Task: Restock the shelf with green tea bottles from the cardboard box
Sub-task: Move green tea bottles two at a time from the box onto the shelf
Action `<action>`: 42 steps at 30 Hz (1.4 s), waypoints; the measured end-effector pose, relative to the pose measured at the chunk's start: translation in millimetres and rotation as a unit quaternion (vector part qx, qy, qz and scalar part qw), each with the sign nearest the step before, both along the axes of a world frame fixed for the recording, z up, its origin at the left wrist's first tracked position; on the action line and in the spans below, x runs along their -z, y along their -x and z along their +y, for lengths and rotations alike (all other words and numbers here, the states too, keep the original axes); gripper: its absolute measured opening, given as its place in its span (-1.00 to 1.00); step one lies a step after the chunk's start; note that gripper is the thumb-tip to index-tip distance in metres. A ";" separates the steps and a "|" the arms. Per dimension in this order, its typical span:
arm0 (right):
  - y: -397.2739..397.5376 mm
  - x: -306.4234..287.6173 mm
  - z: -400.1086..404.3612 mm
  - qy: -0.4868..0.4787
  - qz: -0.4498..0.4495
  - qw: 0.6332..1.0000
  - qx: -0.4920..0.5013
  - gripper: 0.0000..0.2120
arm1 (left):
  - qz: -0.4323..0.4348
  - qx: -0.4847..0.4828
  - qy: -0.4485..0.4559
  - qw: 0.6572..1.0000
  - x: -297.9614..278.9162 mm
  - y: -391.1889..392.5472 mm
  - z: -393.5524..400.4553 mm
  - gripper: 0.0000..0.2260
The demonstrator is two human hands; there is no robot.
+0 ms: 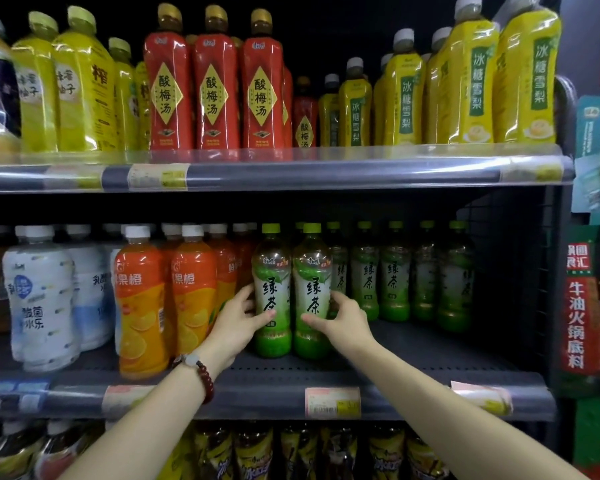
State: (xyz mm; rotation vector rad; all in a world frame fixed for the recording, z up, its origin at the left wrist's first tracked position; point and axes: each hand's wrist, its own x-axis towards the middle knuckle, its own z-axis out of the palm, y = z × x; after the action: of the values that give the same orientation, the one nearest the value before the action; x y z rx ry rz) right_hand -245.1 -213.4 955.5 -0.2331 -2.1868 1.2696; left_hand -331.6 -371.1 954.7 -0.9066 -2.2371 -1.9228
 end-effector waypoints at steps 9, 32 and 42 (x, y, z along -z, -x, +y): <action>0.6 -0.3 -3.9 -0.009 -0.011 1.000 0.008 -0.35 | -0.027 -0.030 0.013 0.999 6.1 3.9 -2.0 -0.47; -95.3 -9.7 49.4 -0.314 -0.116 0.942 -0.014 -0.51 | 0.157 -0.171 0.258 0.938 -2.5 -115.1 26.6 -0.61; -209.7 21.9 147.4 -0.295 -0.121 0.945 0.077 -0.61 | 0.202 -0.027 0.257 0.945 31.4 -203.2 149.0 -0.75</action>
State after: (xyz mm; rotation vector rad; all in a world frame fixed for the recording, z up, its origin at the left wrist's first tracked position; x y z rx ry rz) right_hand -35.4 -66.0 933.6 -0.3188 -2.5859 0.4786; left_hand -128.4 -222.2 923.3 -1.1457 -2.4837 -1.0028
